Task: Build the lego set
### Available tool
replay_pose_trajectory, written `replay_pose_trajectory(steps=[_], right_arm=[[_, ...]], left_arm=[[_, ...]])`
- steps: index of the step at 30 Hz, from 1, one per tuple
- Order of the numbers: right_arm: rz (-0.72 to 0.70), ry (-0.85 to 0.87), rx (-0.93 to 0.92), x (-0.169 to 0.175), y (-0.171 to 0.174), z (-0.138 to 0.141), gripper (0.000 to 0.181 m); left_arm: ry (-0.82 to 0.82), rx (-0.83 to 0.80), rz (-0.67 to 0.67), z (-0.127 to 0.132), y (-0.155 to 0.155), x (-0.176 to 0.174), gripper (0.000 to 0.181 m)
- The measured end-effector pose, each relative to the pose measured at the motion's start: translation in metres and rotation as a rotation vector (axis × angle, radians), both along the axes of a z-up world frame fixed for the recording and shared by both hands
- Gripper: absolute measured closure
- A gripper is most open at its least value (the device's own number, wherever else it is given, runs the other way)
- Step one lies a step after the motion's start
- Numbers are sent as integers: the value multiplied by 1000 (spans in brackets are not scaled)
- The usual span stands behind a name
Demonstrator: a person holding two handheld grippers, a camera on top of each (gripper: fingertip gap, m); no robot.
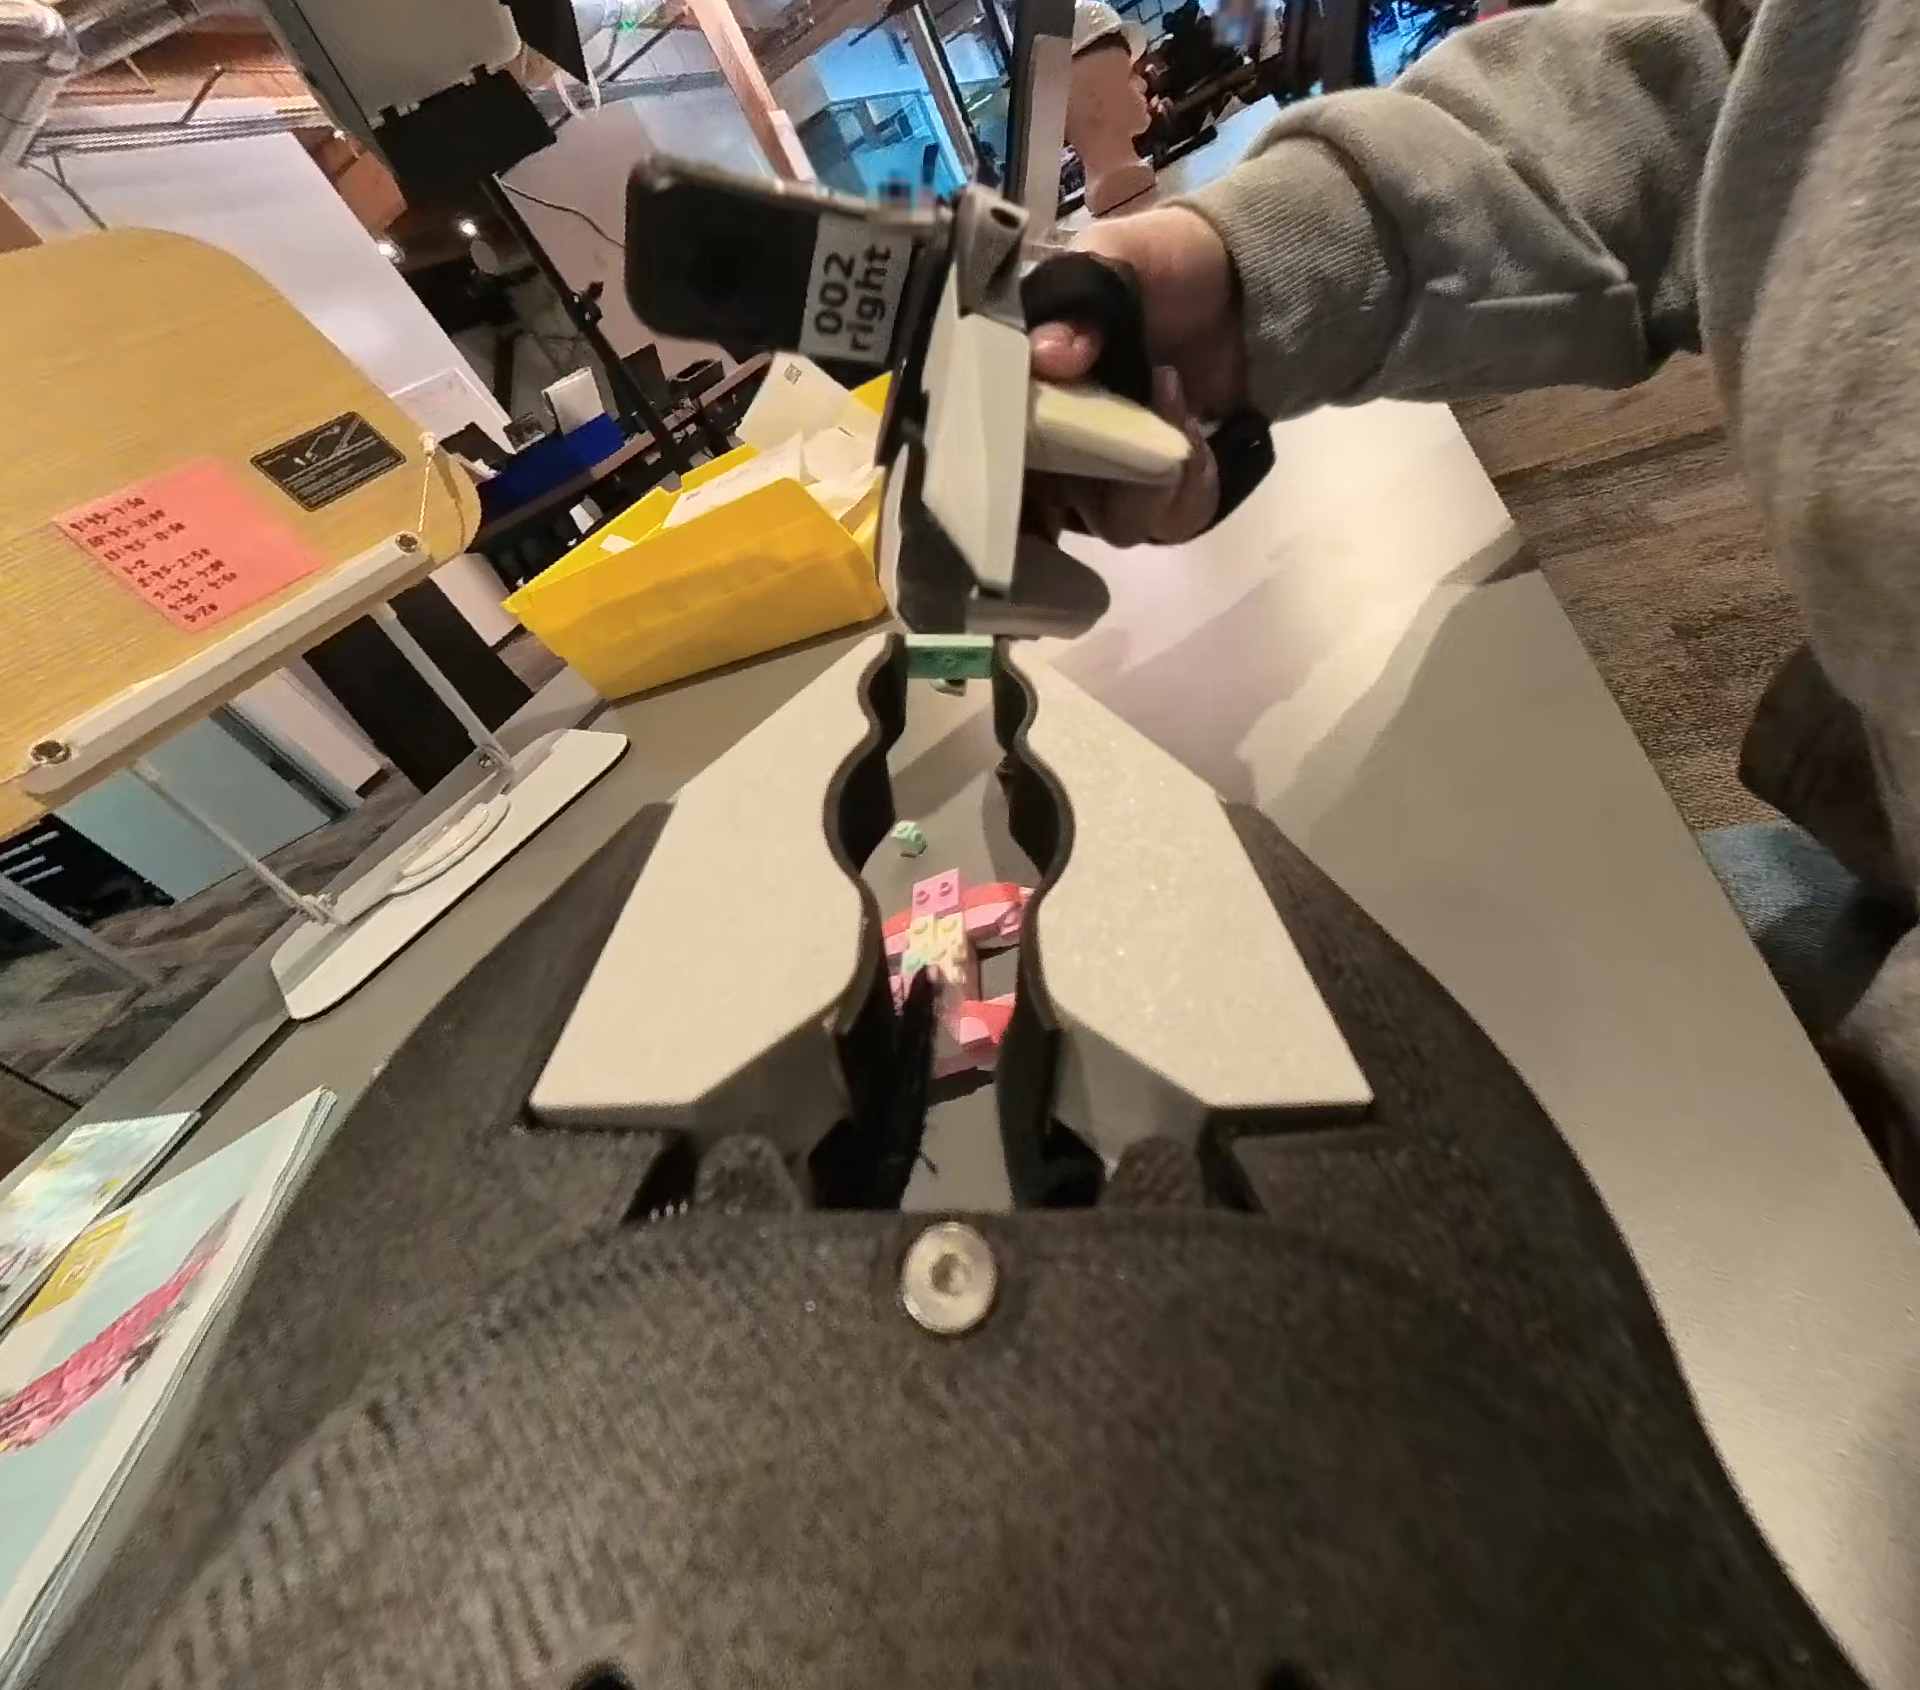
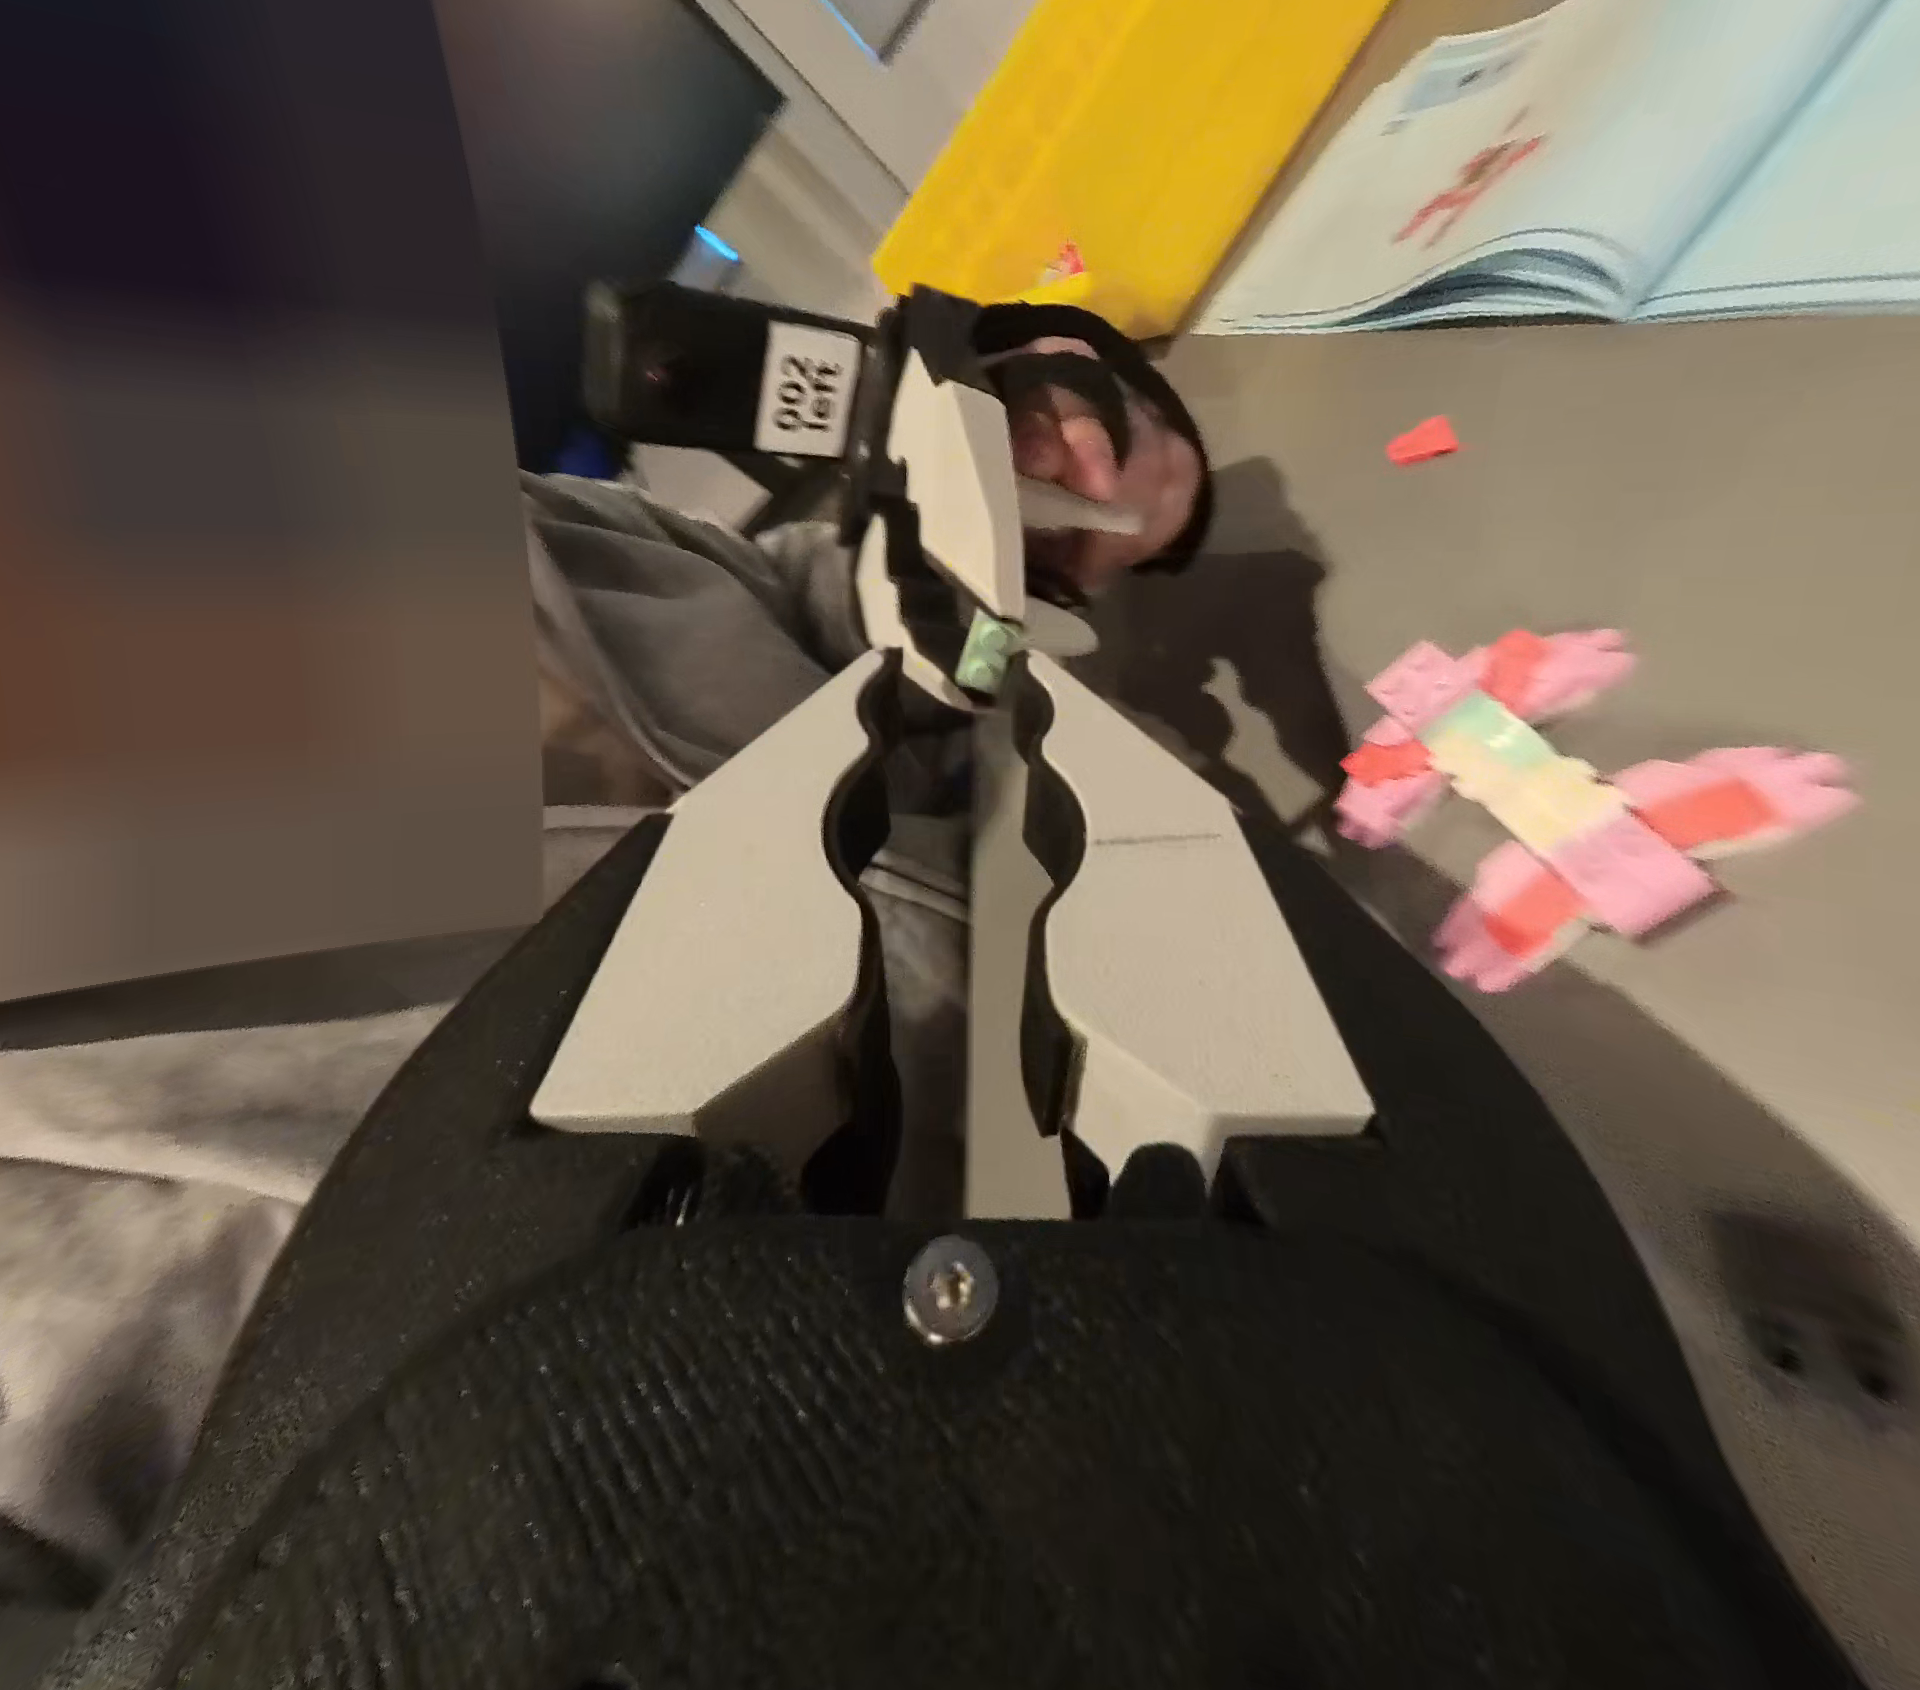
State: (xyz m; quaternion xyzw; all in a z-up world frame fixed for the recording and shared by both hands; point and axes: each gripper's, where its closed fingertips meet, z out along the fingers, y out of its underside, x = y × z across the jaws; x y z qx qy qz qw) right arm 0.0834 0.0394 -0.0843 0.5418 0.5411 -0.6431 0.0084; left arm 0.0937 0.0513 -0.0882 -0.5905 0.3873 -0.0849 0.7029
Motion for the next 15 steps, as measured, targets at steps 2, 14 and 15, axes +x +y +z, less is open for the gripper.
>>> replay_pose_trajectory(steps=[2, 14, 15], right_arm=[[23, -3, -99, -1, -3, 4, 163], [33, -119, 453, -2, 39, -63, 176], [54, -134, 601, -2, 49, -74, 176]], left_arm=[[-2, 10, -5, 1, -1, 0, 166], [0, -309, 55, -38, 19, -16, 125], [16, -343, 91, -43, 23, -25, 124]])
